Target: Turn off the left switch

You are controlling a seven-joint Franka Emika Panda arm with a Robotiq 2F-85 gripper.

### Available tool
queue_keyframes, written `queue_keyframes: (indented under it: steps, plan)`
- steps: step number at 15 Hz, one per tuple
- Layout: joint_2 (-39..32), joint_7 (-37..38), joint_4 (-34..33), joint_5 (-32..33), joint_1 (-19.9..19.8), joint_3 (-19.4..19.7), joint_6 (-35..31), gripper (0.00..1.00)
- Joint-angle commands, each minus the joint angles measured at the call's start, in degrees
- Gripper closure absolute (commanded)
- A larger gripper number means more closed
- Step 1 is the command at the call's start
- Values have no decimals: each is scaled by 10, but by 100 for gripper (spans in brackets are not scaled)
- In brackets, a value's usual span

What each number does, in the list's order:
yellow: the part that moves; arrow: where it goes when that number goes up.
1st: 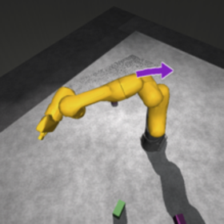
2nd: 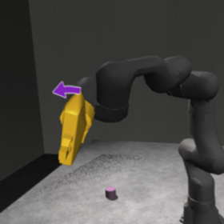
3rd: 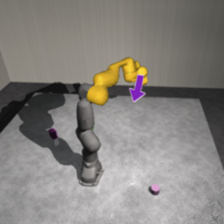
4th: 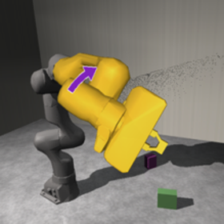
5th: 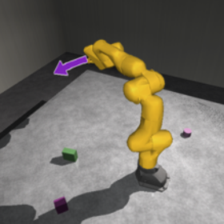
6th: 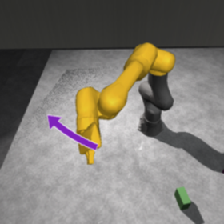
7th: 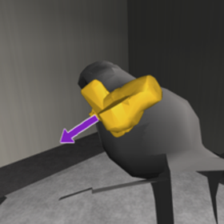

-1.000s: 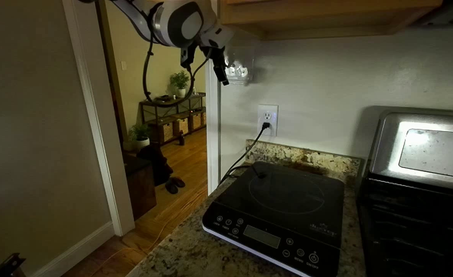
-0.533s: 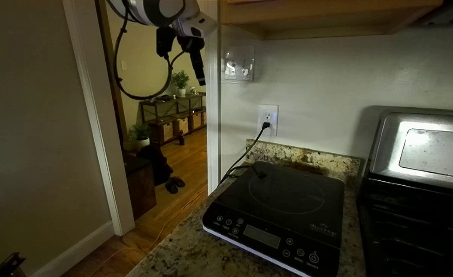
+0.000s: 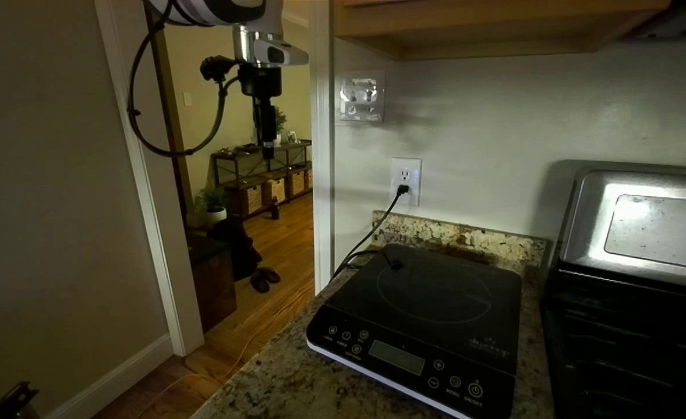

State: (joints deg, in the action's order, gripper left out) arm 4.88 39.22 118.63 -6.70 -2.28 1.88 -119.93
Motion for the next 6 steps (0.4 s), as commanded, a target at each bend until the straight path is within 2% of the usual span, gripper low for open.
queue_keyframes:
  steps: [1, 2, 3, 6]
  plan:
    - [60, 12, 67, 72, -1, -13, 46, 0]
    - [73, 17, 90, 87, -1, -18, 28, 0]
    - [25, 1, 36, 58, -4, -12, 33, 0]
    - [47, 2, 65, 74, -4, -21, 33, 0]
